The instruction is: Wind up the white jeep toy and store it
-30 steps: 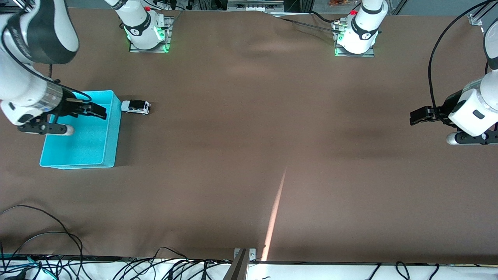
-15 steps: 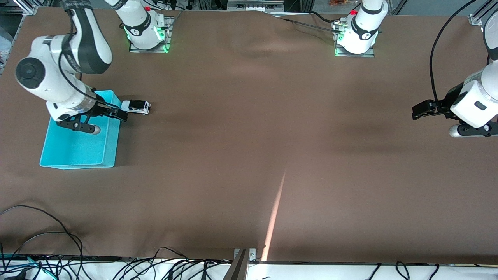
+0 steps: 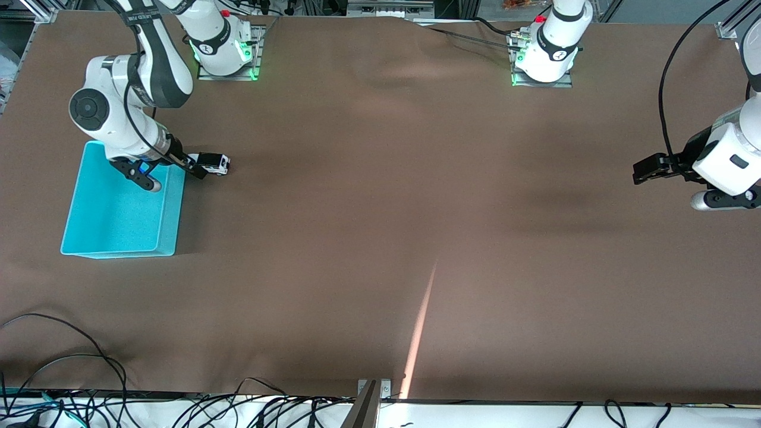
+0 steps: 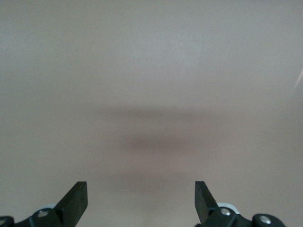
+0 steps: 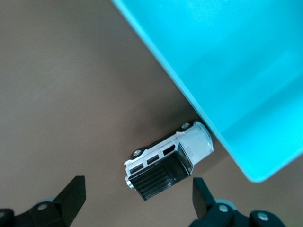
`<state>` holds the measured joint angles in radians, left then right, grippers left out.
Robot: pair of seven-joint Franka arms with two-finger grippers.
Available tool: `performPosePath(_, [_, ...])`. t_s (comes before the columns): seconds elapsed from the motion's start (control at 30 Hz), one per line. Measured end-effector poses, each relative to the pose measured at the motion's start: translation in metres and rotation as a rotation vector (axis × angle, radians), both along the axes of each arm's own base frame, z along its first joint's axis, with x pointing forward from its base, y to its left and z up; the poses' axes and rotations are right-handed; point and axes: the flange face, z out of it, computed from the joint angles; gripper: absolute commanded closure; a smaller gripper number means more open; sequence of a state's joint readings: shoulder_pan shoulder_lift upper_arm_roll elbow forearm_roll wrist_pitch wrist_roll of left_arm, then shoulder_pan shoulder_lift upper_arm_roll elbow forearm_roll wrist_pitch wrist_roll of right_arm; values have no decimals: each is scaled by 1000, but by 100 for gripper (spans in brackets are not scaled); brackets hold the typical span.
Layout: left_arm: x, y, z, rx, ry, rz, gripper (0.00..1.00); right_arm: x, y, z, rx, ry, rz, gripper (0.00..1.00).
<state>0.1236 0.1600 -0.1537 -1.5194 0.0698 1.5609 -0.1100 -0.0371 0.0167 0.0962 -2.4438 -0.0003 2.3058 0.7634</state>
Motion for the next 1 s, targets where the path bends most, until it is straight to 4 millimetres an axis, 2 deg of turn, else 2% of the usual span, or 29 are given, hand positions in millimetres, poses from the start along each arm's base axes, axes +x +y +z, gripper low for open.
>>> performPosePath(0.33, [-7,0,14,-33,-21,27,0,-25,-1,-26,-56,-6,-363,0])
performPosePath(0.6, [-25,-4,14,-35,-5,20,0,-47,-3,-47,-87,-14,-556,0])
performPosePath(1.0, [-32,-3,14,-36,-1,20,0,-65,-4,-60,-80,-78,-681,0])
